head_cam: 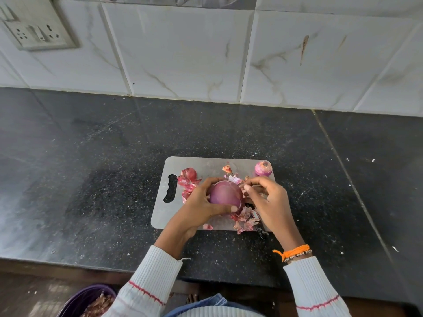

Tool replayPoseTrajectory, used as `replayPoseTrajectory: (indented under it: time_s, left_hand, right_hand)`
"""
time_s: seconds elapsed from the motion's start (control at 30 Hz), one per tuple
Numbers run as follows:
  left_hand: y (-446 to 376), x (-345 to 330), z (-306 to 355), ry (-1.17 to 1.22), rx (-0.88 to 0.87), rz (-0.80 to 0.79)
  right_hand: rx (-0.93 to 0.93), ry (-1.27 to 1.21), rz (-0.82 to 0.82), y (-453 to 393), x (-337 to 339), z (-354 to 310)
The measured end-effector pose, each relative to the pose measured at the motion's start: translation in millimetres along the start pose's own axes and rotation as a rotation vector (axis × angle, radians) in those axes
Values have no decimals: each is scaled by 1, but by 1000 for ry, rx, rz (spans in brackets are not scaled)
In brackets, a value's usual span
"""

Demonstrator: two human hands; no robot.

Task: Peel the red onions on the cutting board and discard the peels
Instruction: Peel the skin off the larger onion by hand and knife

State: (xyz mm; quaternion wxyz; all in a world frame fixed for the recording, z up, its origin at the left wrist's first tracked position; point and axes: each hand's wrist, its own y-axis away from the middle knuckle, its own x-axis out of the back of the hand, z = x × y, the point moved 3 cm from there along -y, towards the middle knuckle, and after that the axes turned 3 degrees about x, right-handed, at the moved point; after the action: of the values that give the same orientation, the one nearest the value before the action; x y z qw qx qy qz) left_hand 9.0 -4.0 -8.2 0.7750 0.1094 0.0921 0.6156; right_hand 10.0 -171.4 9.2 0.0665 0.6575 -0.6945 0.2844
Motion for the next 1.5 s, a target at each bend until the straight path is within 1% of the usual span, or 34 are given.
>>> replayPoseTrajectory:
  time_s: [0.1, 0.17, 0.27, 0.4, 0.5, 0.63, 0.77, 0.9, 1.07, 1.2, 1.3, 1.4, 1.5]
  left_hand:
    - [-2, 2, -2, -5, -4, 16]
    - [-3, 2, -3, -27, -10, 25]
    - [-3, 2, -3, -42, -19, 33]
    - [-2, 4, -2, -64, -41, 55]
    - [-1, 4, -1, -91, -57, 64]
    - [-1, 4, 2, -129, -71, 62]
    - [-1, 4, 1, -127, -65, 55]
    - [-1, 2, 1, -118, -51, 36]
    - [-1, 1, 3, -61, -28, 34]
    - [1, 2, 3, 21, 7, 69]
    - [1, 3, 4, 50, 20, 74]
    - [3, 3, 6, 5, -7, 72]
    - [2, 3, 7, -59, -39, 85]
  right_hand:
    - [1, 11, 15, 1, 0, 0]
    - [41, -10, 16, 1, -2, -7]
    - [82, -54, -23, 0, -4, -13]
    - [105, -48, -80, -2, -6, -11]
    - [109, -49, -66, -1, -8, -11]
    - [155, -1, -56, -1, -7, -16]
    - [223, 113, -109, -2, -8, -16]
    - [180, 151, -122, -2, -12, -10]
    - [104, 103, -56, -3, -8, -6]
    - [85, 55, -57, -1, -5, -8]
    - [132, 54, -82, -1, -4, -11]
    - [192, 98, -80, -1, -4, -13]
    - [193, 83, -71, 0, -4, -13]
